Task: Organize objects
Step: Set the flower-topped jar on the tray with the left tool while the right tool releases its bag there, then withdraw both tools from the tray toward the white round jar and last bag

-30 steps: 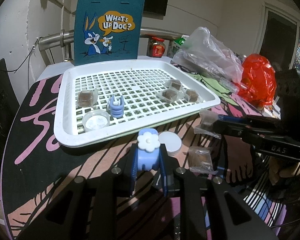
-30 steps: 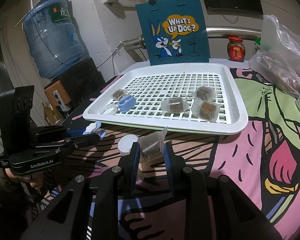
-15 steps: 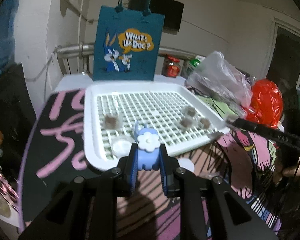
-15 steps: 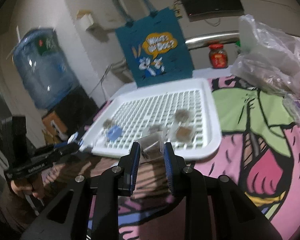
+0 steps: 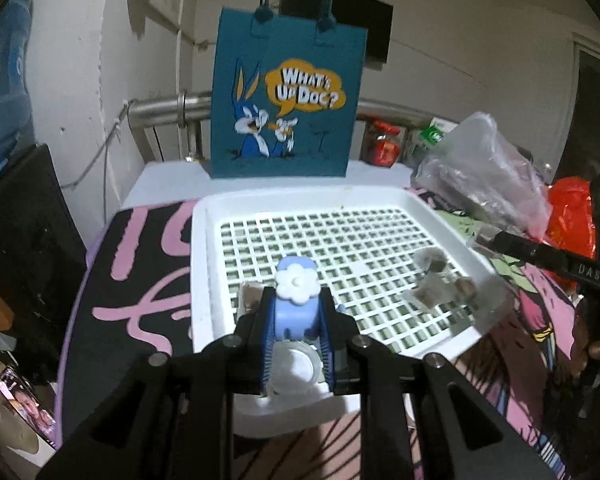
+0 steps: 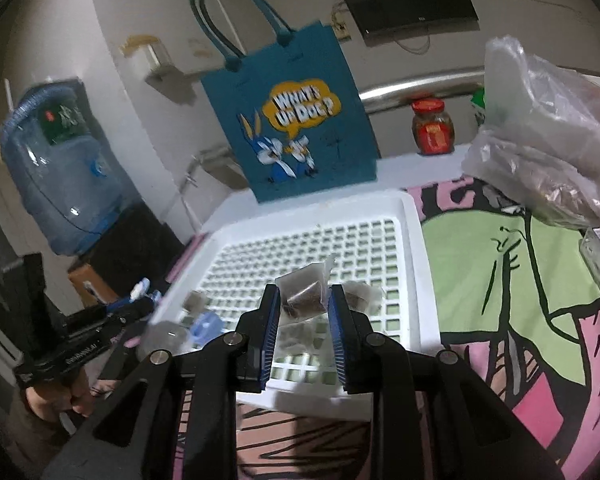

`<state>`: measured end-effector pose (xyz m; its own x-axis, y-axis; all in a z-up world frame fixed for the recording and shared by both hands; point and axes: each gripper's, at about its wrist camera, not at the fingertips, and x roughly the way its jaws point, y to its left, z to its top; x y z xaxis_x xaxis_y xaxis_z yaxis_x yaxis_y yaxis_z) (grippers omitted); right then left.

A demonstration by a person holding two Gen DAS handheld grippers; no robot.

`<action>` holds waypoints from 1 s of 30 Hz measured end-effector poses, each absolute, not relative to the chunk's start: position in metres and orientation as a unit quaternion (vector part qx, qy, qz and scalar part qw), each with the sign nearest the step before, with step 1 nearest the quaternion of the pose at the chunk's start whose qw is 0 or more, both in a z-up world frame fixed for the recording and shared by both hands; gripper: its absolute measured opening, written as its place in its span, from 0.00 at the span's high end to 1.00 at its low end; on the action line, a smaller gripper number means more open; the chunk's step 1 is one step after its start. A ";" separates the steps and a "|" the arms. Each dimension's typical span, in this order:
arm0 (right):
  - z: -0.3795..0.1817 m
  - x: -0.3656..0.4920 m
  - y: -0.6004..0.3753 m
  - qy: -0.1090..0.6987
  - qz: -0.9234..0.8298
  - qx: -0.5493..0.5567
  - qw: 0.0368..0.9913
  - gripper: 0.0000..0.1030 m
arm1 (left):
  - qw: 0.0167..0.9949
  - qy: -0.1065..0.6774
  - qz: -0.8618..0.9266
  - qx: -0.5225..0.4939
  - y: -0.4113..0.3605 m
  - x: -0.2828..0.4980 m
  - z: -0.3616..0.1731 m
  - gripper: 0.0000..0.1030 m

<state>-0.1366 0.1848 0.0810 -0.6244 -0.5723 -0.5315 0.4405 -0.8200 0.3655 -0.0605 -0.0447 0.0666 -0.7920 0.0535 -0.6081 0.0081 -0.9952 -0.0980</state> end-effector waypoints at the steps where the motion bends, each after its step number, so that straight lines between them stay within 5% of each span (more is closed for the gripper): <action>1: 0.076 -0.139 0.183 -0.097 -0.894 0.336 0.280 0.77 | 0.010 -0.047 0.944 -0.325 -0.044 -0.062 0.063 0.81; 16: 0.044 -0.148 0.165 -0.045 -0.893 0.366 0.257 0.77 | -0.001 -0.022 0.933 -0.360 -0.040 -0.074 0.034 0.80; 18: 0.044 -0.147 0.164 -0.044 -0.896 0.361 0.253 0.74 | 0.001 -0.023 0.934 -0.358 -0.040 -0.074 0.034 0.73; 22: 0.045 -0.145 0.166 -0.051 -0.898 0.356 0.254 0.49 | 0.002 -0.019 0.938 -0.345 -0.038 -0.069 0.039 0.65; 30: 0.063 -0.127 0.179 -0.079 -0.910 0.317 0.254 0.32 | 0.000 -0.032 0.952 -0.303 -0.042 -0.051 0.058 0.50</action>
<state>-0.1270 0.1795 0.0628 -0.6691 -0.5135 -0.5372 0.4128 -0.8579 0.3060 -0.0509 -0.0416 0.0579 -0.8159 0.0187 -0.5779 0.0205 -0.9979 -0.0613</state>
